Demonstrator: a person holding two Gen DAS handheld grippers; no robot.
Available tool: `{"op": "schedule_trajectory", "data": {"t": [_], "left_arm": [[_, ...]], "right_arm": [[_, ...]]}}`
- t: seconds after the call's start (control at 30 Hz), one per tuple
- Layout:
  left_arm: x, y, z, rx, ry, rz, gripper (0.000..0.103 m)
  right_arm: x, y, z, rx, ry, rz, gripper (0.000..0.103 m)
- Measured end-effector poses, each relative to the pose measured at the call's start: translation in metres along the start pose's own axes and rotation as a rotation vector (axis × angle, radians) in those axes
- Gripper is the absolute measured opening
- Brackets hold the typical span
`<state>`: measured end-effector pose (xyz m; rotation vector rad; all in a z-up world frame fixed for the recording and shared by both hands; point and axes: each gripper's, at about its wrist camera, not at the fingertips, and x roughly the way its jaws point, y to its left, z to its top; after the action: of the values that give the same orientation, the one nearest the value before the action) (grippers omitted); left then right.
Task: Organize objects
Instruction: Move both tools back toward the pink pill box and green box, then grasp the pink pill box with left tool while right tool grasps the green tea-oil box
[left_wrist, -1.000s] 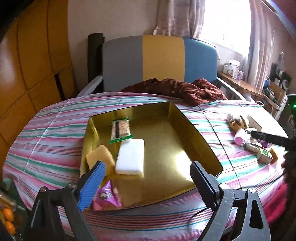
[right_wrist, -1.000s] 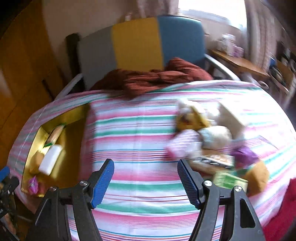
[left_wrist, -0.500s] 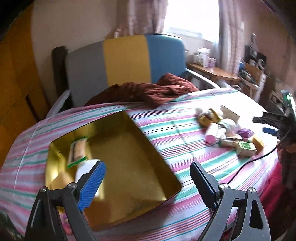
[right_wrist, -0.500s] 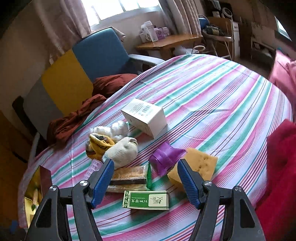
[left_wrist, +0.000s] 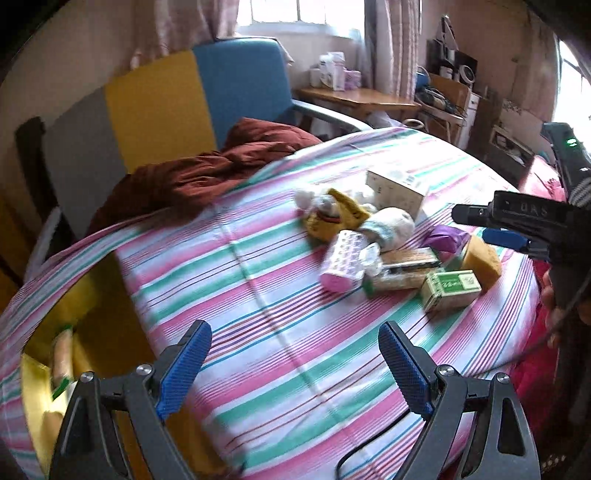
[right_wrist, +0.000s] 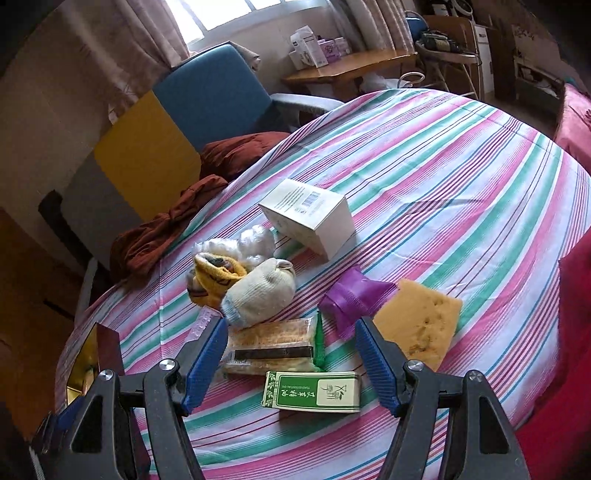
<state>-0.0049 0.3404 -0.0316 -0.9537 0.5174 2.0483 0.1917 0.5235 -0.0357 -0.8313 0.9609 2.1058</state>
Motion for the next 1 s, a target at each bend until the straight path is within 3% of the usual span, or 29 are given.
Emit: {"op": "schedule_trajectory", "data": {"t": [0.27,0.67,0.73,0.8,0.9,1.0], "left_arm": [[0.051,-0.022,0.033,0.039,0.051,-0.091,0.092],[0.116,-0.022,0.057,-0.041,0.143,-0.191,0.093],[0.123,-0.022,0.058,-0.047,0.154,-0.195,0.088],[0.129,-0.02,0.057,-0.063,0.173,-0.216,0.074],[0.132,-0.018,0.053,-0.078,0.184,-0.262,0.066],[0.127,-0.02,0.049,-0.065,0.168,-0.262,0.064]], "right_arm": [[0.001,0.0,0.001,-0.002,0.006,0.013,0.072],[0.006,-0.001,0.003,-0.006,0.028,0.022,0.072],[0.007,-0.001,0.003,-0.006,0.032,0.021,0.072],[0.008,-0.001,0.003,-0.006,0.037,0.019,0.072],[0.01,0.0,0.003,-0.012,0.043,0.014,0.072],[0.01,0.0,0.003,-0.017,0.043,0.009,0.072]]}}
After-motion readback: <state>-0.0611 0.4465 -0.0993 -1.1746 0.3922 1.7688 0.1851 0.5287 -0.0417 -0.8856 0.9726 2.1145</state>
